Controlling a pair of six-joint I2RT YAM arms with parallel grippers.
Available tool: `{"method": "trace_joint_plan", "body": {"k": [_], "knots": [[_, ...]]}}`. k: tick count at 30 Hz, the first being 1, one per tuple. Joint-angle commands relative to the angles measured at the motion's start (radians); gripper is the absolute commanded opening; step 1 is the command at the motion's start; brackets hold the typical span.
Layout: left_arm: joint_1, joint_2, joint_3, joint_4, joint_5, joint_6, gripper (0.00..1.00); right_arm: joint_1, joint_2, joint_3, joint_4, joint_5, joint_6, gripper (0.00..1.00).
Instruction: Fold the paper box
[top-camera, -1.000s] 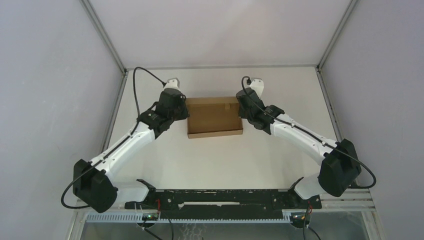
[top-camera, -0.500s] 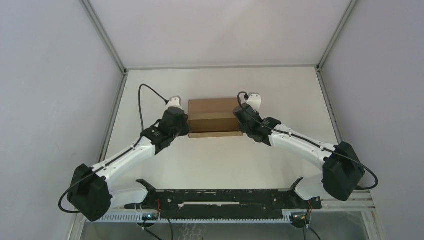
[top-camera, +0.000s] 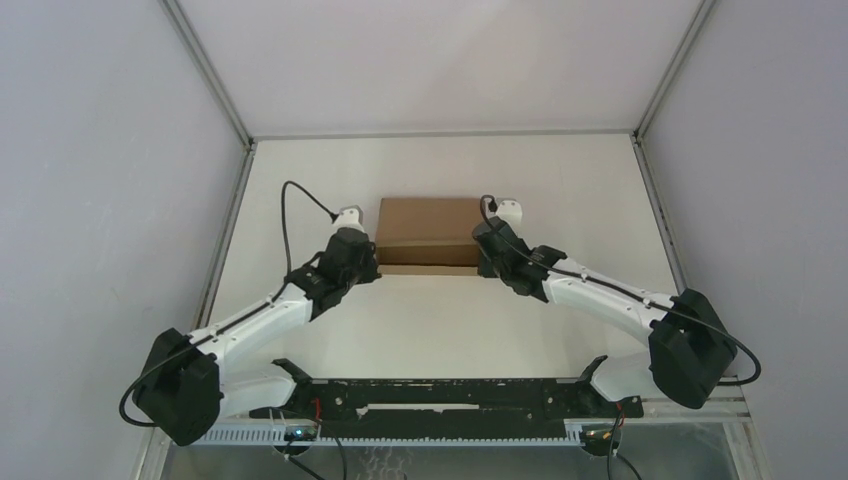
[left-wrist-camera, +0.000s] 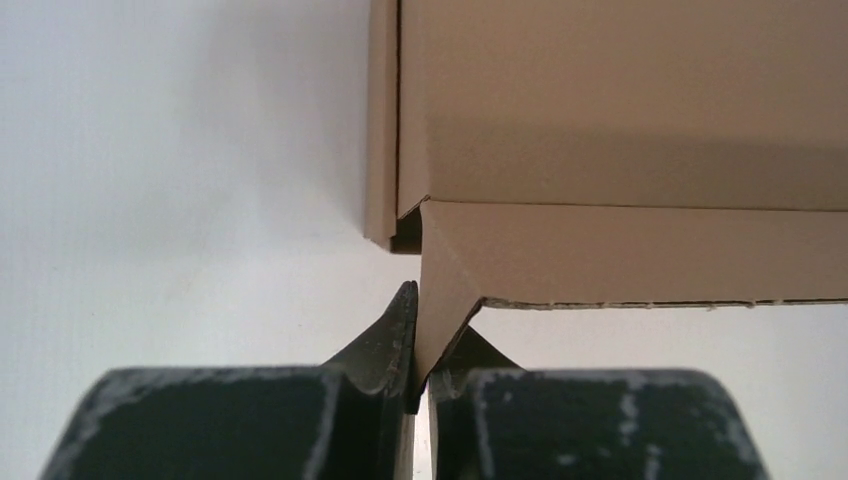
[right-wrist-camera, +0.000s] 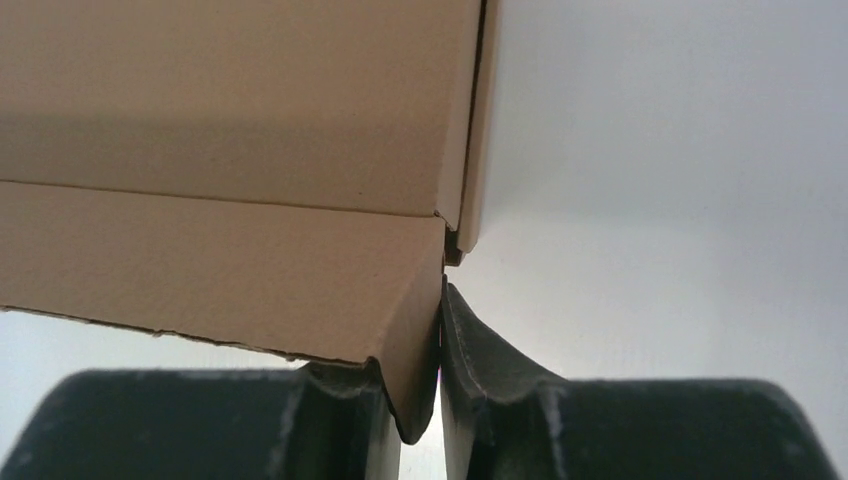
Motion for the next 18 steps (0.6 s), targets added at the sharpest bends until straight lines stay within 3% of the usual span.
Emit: {"method": "trace_joint_plan", "body": {"k": [1, 18], "knots": [[-0.009, -0.028, -0.082, 0.112, -0.014, -0.027, 0.09, -0.017, -0.030, -0.023, 0.077, -0.088, -0.017, 0.25], [-0.008, 0.015, -0.083, 0.122, -0.041, -0.006, 0.16, -0.117, -0.005, -0.109, 0.134, -0.293, -0.061, 0.32]]}}
